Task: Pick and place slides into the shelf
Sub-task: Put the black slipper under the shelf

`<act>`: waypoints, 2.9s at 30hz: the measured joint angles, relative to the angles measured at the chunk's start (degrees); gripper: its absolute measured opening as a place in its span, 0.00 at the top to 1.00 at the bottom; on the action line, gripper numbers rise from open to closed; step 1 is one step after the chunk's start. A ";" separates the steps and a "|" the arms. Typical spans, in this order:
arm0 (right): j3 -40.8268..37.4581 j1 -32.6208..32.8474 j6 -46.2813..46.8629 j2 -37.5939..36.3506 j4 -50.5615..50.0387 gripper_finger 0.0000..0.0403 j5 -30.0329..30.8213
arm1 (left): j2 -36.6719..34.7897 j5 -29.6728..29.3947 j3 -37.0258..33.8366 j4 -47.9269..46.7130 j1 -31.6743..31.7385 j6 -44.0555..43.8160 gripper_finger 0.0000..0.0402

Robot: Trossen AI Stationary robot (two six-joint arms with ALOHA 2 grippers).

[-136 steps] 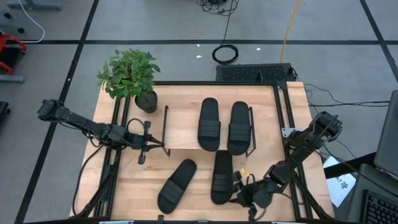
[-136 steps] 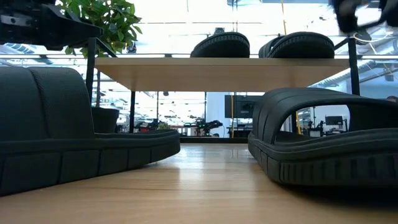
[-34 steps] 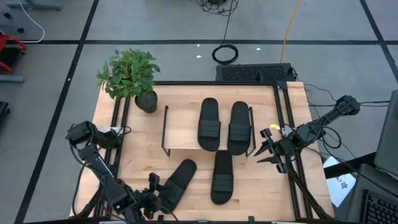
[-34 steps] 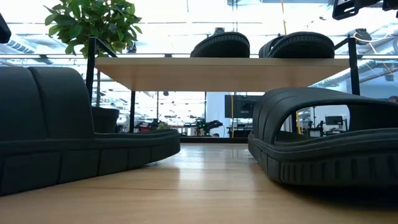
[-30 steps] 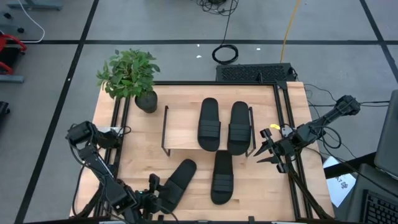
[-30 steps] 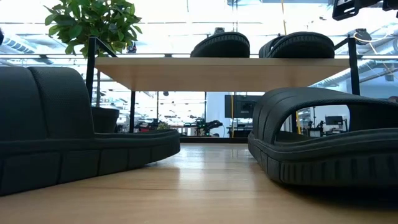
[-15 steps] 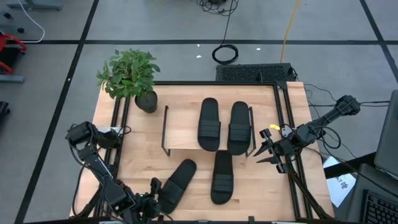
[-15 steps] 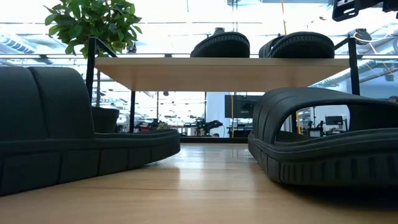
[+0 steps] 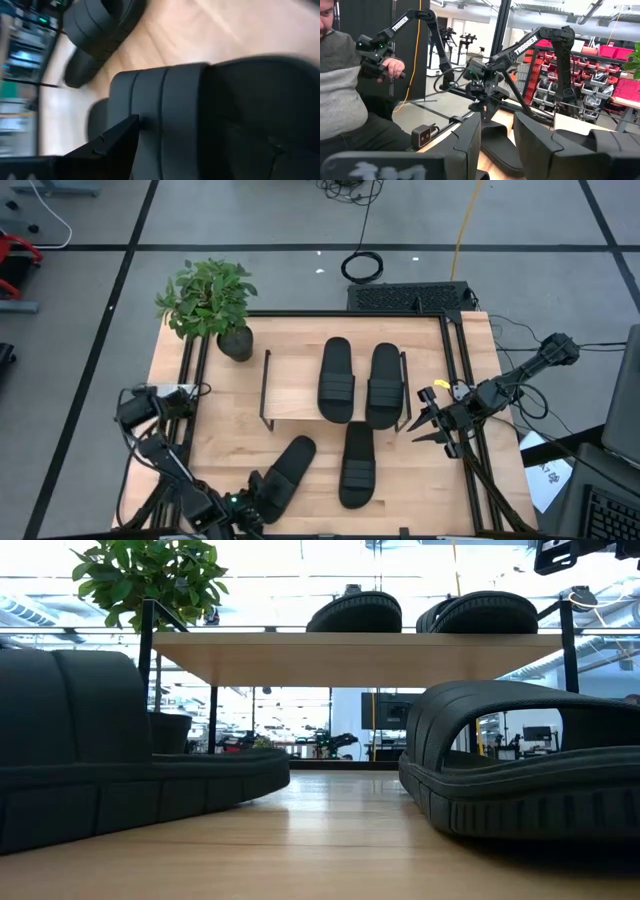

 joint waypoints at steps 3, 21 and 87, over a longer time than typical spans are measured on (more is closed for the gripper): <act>0.00 0.00 0.00 0.00 0.00 0.74 0.00 | 1.77 -5.82 0.06 -0.24 0.85 2.09 0.32; 0.00 -0.02 -0.38 0.47 -0.02 0.74 0.00 | 2.37 -2.44 0.06 0.32 8.60 8.16 0.64; 0.00 0.00 -0.98 0.73 0.34 0.74 -0.22 | 14.26 -5.29 20.04 -23.36 29.83 -17.21 0.79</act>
